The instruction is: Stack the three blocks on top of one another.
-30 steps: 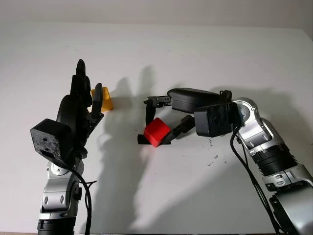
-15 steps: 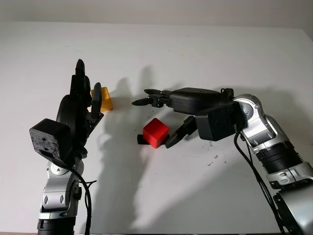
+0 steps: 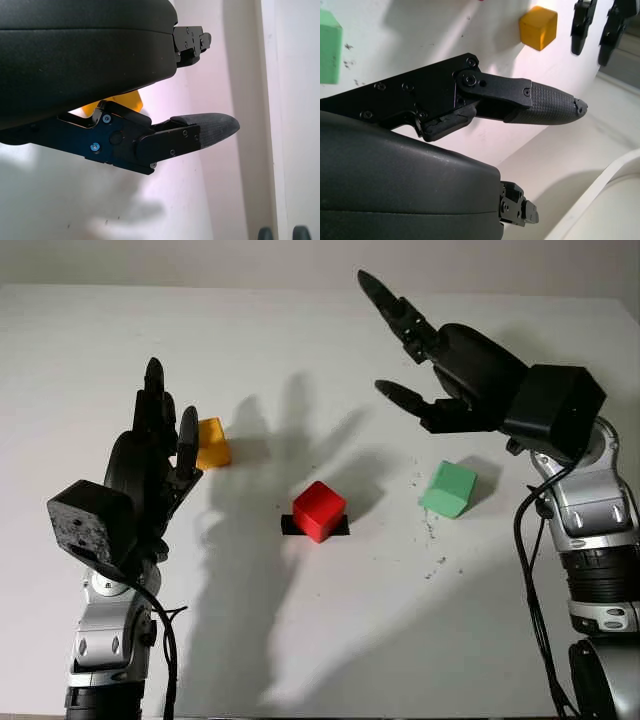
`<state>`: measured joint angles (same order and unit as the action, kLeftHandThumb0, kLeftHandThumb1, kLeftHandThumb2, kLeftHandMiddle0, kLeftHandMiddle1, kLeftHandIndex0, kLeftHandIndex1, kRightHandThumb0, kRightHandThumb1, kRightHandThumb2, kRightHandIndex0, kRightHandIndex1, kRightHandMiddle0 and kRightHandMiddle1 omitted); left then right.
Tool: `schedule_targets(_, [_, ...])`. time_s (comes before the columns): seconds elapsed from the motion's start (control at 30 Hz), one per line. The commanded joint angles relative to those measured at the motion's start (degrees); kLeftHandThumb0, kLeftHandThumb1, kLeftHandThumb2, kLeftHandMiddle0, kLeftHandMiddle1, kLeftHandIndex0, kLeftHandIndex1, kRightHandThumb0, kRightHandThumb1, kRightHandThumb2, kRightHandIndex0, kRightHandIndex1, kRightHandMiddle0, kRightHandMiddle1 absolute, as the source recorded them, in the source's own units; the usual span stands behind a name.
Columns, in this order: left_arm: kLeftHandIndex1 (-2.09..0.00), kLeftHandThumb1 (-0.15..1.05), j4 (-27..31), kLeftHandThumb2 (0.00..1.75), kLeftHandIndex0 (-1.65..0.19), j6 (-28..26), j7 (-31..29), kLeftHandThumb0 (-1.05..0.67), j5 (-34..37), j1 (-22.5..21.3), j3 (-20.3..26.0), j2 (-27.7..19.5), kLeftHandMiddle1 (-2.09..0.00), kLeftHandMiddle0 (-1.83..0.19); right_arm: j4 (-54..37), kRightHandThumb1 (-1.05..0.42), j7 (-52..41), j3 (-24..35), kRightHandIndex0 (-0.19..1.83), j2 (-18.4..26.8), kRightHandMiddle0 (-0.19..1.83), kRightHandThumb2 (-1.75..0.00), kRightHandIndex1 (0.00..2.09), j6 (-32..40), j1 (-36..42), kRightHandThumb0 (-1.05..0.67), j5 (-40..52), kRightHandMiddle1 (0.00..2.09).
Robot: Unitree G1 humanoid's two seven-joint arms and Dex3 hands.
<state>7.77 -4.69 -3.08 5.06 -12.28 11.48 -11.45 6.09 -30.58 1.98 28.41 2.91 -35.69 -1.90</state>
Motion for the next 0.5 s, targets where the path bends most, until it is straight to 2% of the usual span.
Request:
schedule_targets(0.0, [-0.07, 1.05, -0.3, 0.55, 0.08, 1.3, 0.1, -0.63, -0.7, -1.3, 0.9, -1.6, -0.06, 0.1, -2.4, -1.05, 0.9, 2.5, -0.19, 0.6, -0.19, -0.72, 0.0, 3.1, 3.4, -0.81, 1.8, 0.01])
schedule_targets(0.17, [-0.07, 1.05, -2.5, 0.46, 0.07, 2.8, -0.9, -0.68, -2.6, -3.3, 1.7, -5.5, -0.06, 0.09, -7.3, -1.05, 5.1, 6.8, -0.19, -1.6, -0.19, -0.73, 0.0, 13.3, 9.3, -0.81, 6.4, 0.0])
schedule_targets(0.3, [-0.1, 1.05, -3.1, 0.43, 0.01, 1.8, -1.2, -0.63, -3.7, -5.2, 2.0, -8.1, -0.08, 0.02, -10.2, -1.05, 9.5, 8.3, -0.19, -4.8, -0.19, -0.72, 0.0, 17.4, 11.2, -0.82, 9.0, 0.0])
schedule_targets(0.47, [-0.14, 1.05, -2.9, 0.37, -0.13, -1.7, -0.1, -0.62, -12.0, -7.4, 0.2, -13.1, -0.11, -0.22, -12.7, -1.05, 12.0, 7.9, -0.19, -7.0, -0.19, -0.73, 0.0, 19.7, 12.5, -0.77, 10.8, 0.0])
